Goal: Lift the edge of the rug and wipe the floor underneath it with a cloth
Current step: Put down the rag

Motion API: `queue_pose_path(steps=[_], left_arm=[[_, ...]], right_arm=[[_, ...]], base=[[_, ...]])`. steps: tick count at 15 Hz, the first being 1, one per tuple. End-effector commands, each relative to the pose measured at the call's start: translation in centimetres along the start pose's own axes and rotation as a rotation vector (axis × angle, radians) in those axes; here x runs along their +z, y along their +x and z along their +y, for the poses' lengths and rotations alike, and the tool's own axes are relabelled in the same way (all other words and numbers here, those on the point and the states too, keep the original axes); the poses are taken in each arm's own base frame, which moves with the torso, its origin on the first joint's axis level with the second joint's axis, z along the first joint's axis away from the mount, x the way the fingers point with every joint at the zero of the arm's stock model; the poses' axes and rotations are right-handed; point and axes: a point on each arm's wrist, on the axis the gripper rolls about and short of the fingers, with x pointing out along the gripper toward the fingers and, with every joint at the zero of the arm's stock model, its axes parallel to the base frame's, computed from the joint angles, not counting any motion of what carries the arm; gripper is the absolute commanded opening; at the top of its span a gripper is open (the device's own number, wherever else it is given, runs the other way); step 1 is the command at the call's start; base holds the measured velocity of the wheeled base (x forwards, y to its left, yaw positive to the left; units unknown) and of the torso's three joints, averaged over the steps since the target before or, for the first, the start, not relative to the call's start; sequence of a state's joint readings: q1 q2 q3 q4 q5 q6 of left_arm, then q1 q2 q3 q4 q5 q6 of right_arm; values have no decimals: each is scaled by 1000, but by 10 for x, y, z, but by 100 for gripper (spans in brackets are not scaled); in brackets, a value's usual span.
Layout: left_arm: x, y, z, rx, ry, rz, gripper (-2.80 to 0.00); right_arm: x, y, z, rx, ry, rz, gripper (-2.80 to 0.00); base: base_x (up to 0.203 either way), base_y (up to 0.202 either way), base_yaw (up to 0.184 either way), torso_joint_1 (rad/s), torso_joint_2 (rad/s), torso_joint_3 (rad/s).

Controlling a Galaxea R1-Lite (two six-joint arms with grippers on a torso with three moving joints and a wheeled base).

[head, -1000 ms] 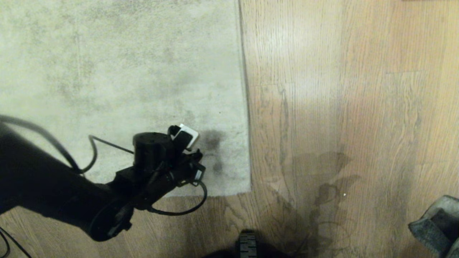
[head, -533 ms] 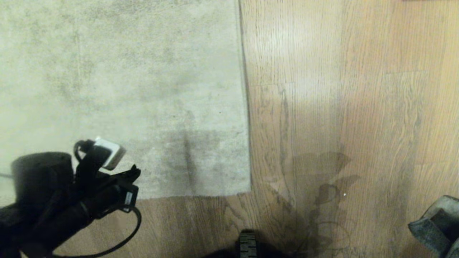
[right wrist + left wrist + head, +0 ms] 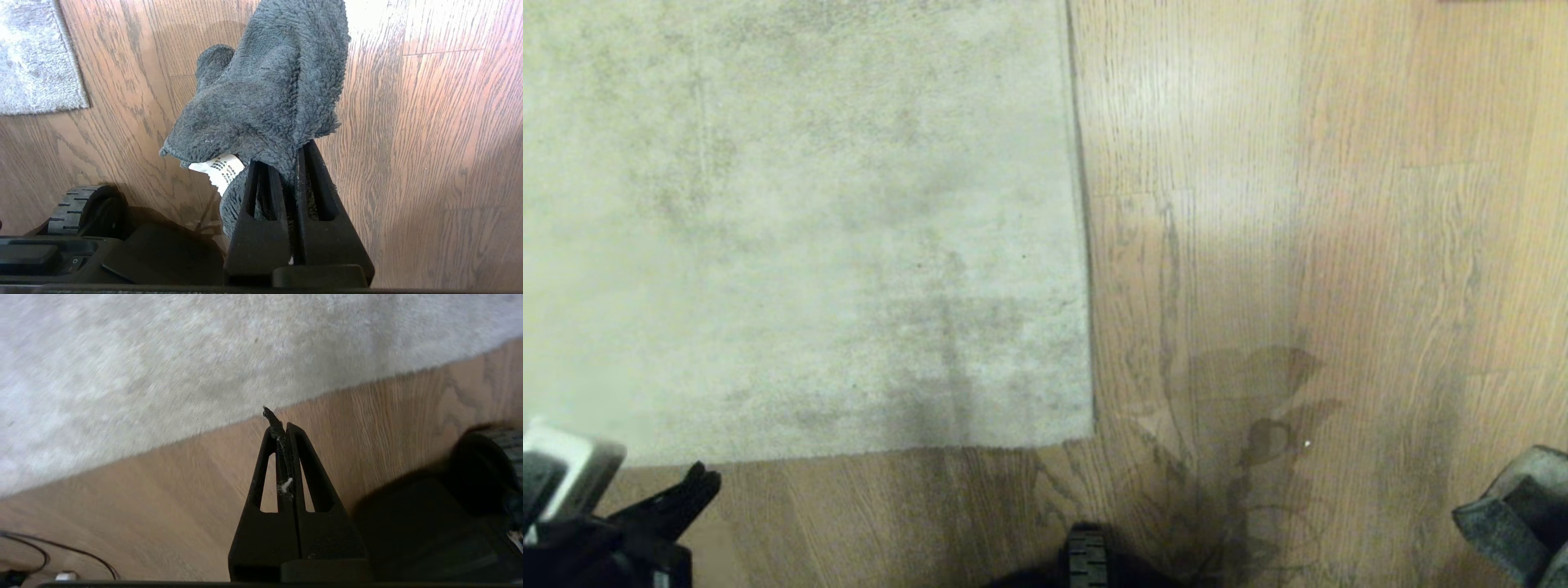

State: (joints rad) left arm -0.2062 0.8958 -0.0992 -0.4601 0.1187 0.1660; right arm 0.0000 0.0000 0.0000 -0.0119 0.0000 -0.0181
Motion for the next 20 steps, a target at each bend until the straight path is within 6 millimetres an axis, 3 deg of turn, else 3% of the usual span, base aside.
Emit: queue_pose_path(steps=[1, 3, 6, 14, 20], left_arm=[[-16, -43, 3, 31, -21, -157, -280], [-38, -62, 1, 38, -27, -199, -280], [-63, -66, -4, -41, -19, -168, -280], [-70, -65, -8, 14, -46, -99, -280], [-81, -79, -11, 70, -122, -247, -280]], right_arm=[[0, 0, 0, -1, 0, 1, -280], [0, 0, 0, 0, 0, 1, -280], [0, 0, 0, 0, 0, 0, -280], [0, 0, 0, 0, 0, 1, -280], [0, 0, 0, 0, 0, 0, -280]], base=[[0, 0, 0, 0, 0, 0], [0, 0, 0, 0, 0, 0], [0, 0, 0, 0, 0, 0], [0, 0, 0, 0, 0, 0], [0, 0, 0, 0, 0, 0]])
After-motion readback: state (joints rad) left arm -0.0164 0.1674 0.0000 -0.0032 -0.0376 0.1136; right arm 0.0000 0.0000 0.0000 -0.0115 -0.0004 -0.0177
